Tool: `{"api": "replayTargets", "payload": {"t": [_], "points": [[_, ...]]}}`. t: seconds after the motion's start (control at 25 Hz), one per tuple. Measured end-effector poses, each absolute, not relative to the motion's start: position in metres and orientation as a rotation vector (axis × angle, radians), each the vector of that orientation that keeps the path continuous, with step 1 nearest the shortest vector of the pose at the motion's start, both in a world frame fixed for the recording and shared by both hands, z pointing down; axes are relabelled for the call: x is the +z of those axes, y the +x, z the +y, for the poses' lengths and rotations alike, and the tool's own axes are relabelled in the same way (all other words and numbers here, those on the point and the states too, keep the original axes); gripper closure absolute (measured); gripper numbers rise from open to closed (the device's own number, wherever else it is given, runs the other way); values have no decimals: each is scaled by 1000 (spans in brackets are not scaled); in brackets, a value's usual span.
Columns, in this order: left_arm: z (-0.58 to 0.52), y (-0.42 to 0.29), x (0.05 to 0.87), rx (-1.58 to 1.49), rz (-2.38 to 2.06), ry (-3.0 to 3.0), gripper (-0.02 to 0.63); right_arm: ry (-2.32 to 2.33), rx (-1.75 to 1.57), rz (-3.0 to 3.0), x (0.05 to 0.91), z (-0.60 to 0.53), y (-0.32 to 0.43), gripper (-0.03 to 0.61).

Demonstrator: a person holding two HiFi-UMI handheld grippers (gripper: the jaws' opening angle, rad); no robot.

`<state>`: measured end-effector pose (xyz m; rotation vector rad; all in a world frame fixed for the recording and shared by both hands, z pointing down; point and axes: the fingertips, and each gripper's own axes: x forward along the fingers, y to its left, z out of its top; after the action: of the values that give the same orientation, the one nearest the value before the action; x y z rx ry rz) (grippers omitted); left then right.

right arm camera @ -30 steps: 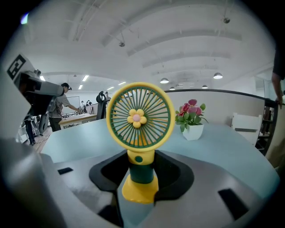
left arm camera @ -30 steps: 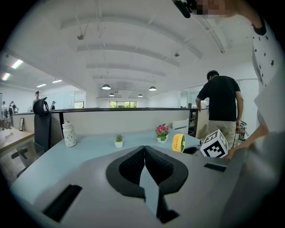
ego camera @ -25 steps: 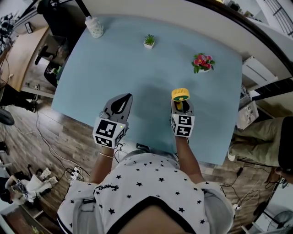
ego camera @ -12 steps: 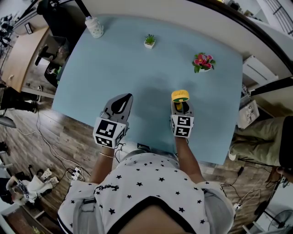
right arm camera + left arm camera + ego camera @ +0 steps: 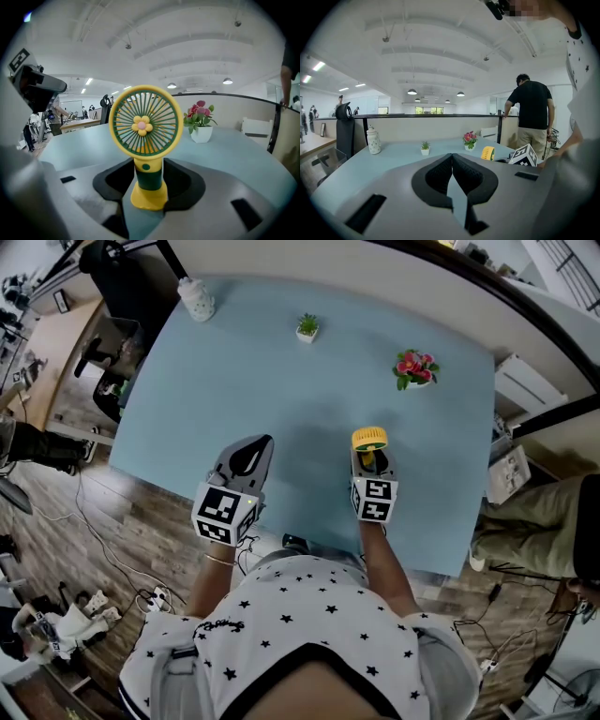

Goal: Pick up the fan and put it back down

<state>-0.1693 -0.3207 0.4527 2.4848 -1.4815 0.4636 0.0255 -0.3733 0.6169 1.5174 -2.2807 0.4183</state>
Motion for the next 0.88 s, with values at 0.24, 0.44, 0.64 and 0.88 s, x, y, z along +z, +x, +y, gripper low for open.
{"api": "replayTargets", "payload": {"t": [0.24, 0.44, 0.64, 0.88], "points": [[-313, -168, 450, 445, -1469, 2499, 586, 1517, 431, -2251, 618, -359, 27, 351], [-307, -163, 452, 434, -1431, 2520, 586, 1564, 496, -2243, 615, -341, 38, 362], [-303, -157, 453, 426, -1394, 2544, 586, 1635, 518, -2262, 597, -326, 50, 422], [-302, -147, 453, 414, -1352, 2583, 586, 1729, 505, -2305, 565, -314, 58, 496]]}}
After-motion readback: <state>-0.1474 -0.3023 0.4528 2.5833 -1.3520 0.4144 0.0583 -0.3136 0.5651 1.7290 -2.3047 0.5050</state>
